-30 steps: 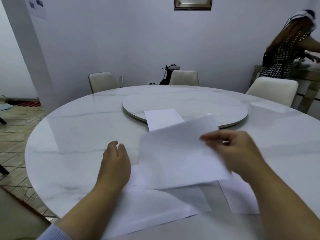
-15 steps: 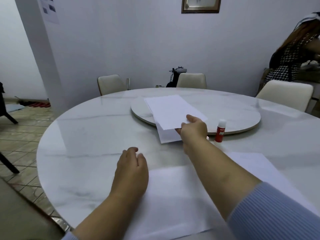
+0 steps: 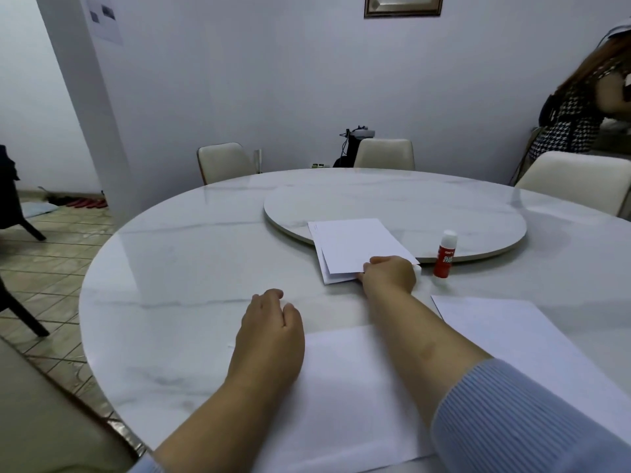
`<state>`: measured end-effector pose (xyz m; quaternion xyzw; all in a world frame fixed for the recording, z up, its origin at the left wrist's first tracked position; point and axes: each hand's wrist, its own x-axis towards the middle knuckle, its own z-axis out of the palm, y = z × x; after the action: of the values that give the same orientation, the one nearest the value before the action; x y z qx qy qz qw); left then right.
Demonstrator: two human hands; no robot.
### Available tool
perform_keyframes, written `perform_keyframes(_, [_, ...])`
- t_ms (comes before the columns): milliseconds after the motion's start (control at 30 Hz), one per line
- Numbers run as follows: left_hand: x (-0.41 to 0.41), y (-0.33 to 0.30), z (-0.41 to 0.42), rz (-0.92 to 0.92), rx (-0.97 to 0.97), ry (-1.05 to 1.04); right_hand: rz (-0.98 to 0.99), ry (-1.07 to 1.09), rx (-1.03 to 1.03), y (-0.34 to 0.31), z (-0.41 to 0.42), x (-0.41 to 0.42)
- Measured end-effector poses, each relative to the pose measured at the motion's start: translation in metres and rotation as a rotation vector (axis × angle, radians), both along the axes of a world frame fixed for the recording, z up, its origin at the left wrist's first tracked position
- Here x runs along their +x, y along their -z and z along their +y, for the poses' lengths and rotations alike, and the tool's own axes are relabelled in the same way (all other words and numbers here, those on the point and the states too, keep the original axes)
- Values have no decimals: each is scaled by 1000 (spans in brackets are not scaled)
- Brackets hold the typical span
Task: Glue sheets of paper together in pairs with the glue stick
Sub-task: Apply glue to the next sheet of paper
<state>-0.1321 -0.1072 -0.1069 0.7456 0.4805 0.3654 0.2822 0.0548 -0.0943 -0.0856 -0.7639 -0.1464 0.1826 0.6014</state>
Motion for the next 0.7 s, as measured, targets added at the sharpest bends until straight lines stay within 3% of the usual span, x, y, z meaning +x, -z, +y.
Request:
perform_keyframes(300, [-2, 0, 0, 17, -9, 13, 13, -54, -6, -4, -8, 1])
perform_keyframes(433, [-2, 1, 0, 92, -8, 54, -95, 192, 41, -16, -31, 13])
perform_keyframes(533, [-3, 0, -7, 177, 96, 213, -174, 369, 100, -24, -50, 37])
perform_keyframes(700, [0, 0, -22, 437, 252, 678, -225, 274, -301, -14, -62, 72])
